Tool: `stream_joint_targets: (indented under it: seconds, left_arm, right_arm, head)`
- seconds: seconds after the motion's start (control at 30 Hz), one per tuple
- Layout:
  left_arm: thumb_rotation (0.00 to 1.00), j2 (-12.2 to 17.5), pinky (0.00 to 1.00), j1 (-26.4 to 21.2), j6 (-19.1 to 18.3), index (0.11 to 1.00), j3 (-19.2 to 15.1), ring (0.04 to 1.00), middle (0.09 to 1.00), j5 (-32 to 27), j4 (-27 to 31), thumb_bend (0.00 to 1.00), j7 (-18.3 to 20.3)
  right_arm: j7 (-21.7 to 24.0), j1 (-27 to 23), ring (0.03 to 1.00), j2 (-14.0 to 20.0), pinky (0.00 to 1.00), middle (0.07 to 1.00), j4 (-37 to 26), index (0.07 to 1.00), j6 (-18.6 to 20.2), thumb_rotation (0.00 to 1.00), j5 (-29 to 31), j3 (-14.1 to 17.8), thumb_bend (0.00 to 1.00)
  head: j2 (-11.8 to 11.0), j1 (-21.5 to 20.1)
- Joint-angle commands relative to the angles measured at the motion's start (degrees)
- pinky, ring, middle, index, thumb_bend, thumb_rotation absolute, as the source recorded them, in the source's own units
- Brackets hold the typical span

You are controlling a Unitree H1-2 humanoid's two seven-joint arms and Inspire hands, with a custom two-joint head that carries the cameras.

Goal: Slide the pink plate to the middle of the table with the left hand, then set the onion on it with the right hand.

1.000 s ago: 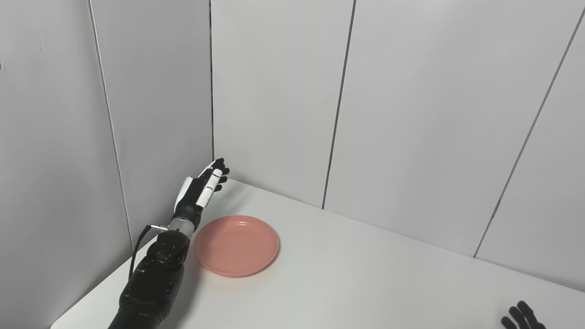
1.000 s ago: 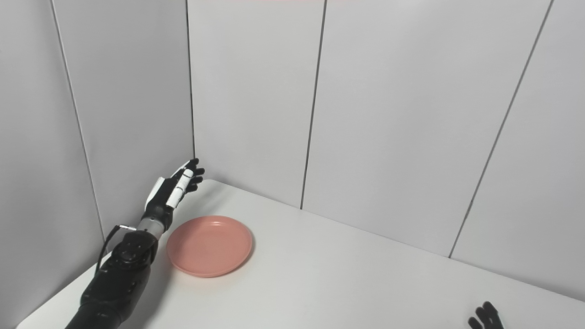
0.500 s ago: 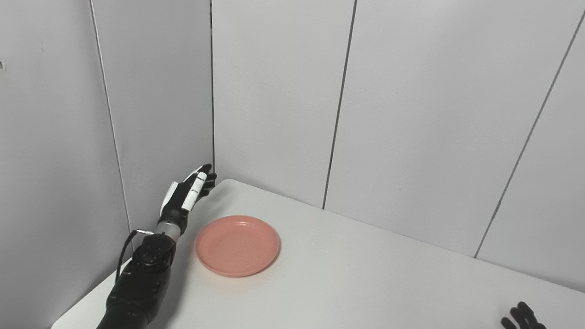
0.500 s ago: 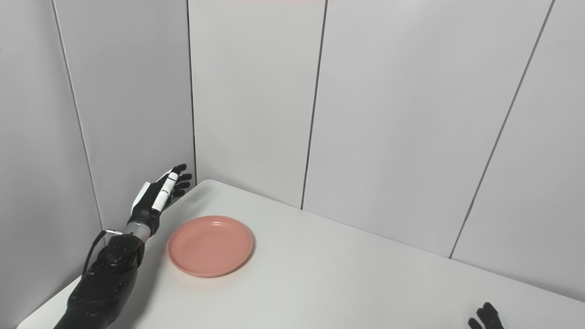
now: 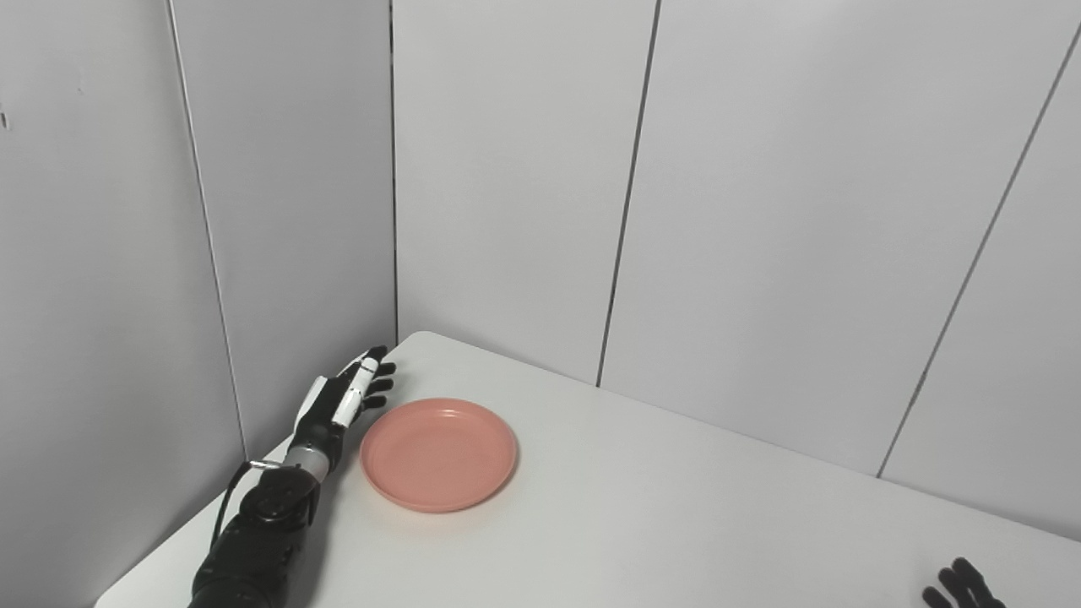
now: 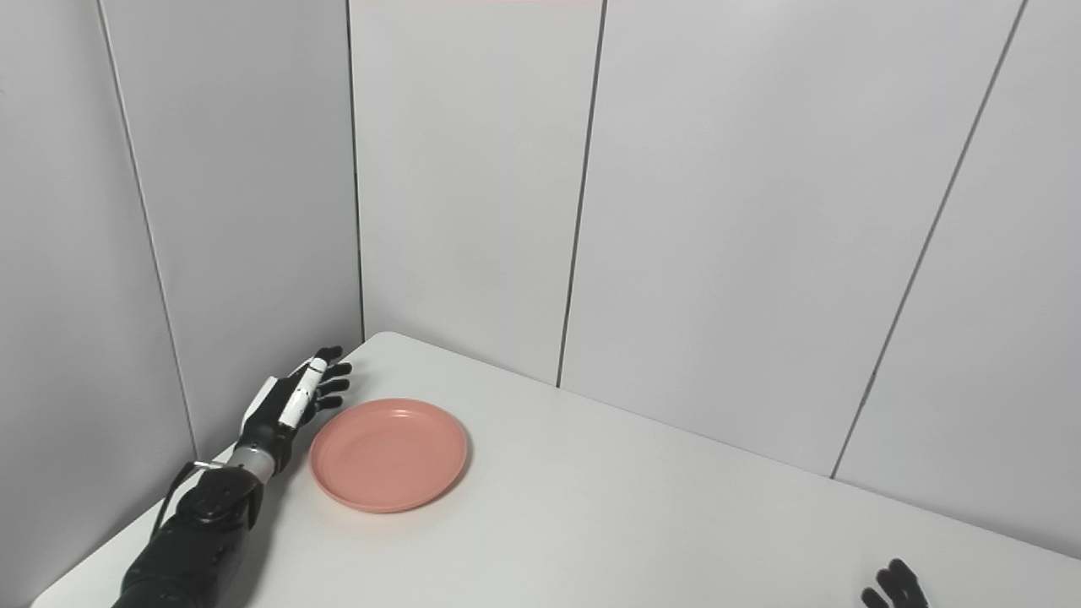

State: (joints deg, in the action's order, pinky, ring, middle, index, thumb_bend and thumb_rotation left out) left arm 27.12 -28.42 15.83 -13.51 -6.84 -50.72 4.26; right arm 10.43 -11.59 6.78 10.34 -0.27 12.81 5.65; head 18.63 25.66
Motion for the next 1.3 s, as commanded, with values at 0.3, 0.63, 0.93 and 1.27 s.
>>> stream_joint_targets:
  seconds: [0.3,0.63,0.93,1.27]
  left_arm:
    - [1.0,1.31,0.9,-1.79,3.73,0.884,2.23,0.874,0.881,1.07,-0.46,0.55,1.01]
    - [1.0,-0.85,0.87,0.35,-0.15,0.878,2.93,0.854,0.862,0.01,4.8,0.51,-0.01]
    - [1.0,-1.94,0.91,1.91,-4.81,0.891,3.18,0.877,0.872,-0.85,10.33,0.47,1.18]
    - [1.0,-3.21,0.89,2.6,-4.15,0.885,3.72,0.883,0.879,-0.31,10.71,0.5,0.81]
  right_arm:
    - [0.08,-0.33,0.926,0.38,0.91,0.943,-1.86,0.944,-0.71,0.82,0.55,0.34,0.55]
    - [-0.26,-0.37,0.924,0.39,0.9,0.939,-1.34,0.94,-1.62,0.83,0.0,0.49,0.56]
    - [0.07,-0.26,0.919,0.32,0.87,0.937,-1.8,0.938,-1.27,0.81,0.4,0.44,0.56]
    - [-0.05,-0.26,0.931,0.04,0.89,0.943,-2.07,0.941,-1.01,0.82,0.61,0.46,0.57]
  head:
    - [0.26,0.06]
    - [0.6,0.06]
    - [0.69,-0.08]
    - [0.91,-0.45]
